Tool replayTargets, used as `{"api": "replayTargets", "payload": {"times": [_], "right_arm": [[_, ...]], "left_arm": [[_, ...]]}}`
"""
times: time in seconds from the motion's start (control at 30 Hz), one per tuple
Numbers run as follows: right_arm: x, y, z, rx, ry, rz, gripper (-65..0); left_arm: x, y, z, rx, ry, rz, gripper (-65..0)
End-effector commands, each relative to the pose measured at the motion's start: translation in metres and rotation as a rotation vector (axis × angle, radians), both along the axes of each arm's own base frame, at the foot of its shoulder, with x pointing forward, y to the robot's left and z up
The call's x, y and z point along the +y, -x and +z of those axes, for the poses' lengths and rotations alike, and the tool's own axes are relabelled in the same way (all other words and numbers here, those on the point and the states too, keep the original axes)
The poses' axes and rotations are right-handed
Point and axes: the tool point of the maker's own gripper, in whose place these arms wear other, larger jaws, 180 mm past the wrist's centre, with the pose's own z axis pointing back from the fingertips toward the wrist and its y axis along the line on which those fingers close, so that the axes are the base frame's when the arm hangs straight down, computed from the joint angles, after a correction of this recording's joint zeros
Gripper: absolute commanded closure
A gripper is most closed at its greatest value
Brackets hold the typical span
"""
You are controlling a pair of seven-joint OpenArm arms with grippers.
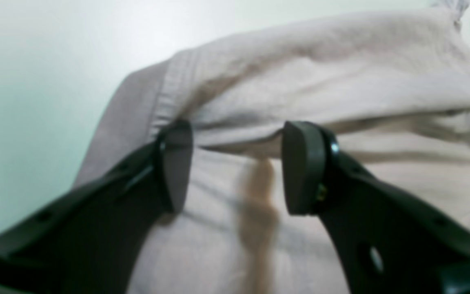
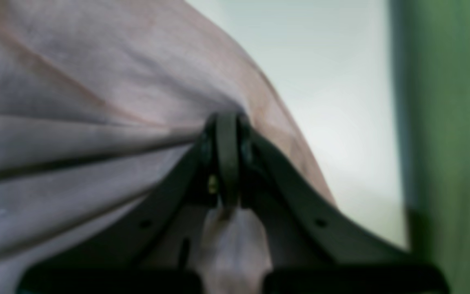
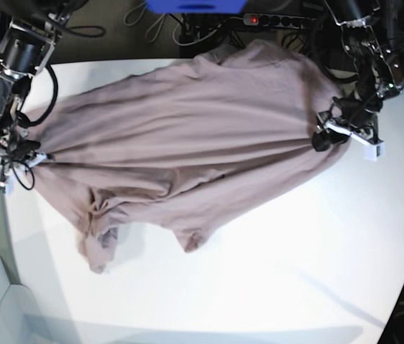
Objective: Layout the t-shirt on the table in an organized manner, then fold the t-shirt properly
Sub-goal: 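Drag the hem corner with the right gripper outward to spread the shirt, then release the hem and reposition the right gripper on the shirt edge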
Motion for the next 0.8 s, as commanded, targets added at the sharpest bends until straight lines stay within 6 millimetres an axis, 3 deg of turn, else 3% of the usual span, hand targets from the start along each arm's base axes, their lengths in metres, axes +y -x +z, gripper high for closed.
{"api": "replayTargets", "payload": {"times": [0.0, 0.13, 0.23, 0.5, 0.63, 0.77], "right_arm": [[-0.017, 0.026, -0.006, 0.110, 0.041, -0.030, 0.0], [-0.024, 0.052, 0.014, 0.115, 0.115, -0.028, 0.0], [-0.011, 0.062, 0.040, 0.079, 0.169, -0.001, 0.0], [0.018, 0.054, 0.122, -0.106, 0.278, 0.038, 0.0], [0.036, 0.032, 0.127, -0.143, 0.260, 0.094, 0.0], [0.068, 0.002, 0.108, -0.128, 0.199, 0.188, 0.0]], "left_arm": [[0.003, 0.014, -0.014, 0.103, -0.030, -0.008, -35.6], [0.002, 0.008, -0.011, 0.090, -0.028, -0.008, -35.6], [0.002, 0.005, -0.010, 0.084, -0.028, -0.008, -35.6], [-0.022, -0.004, -0.003, 0.045, 0.052, -0.052, -35.6], [-0.023, -0.004, -0.003, 0.042, 0.061, -0.051, -35.6], [-0.024, -0.009, 0.009, 0.007, 0.044, -0.059, -35.6]]}}
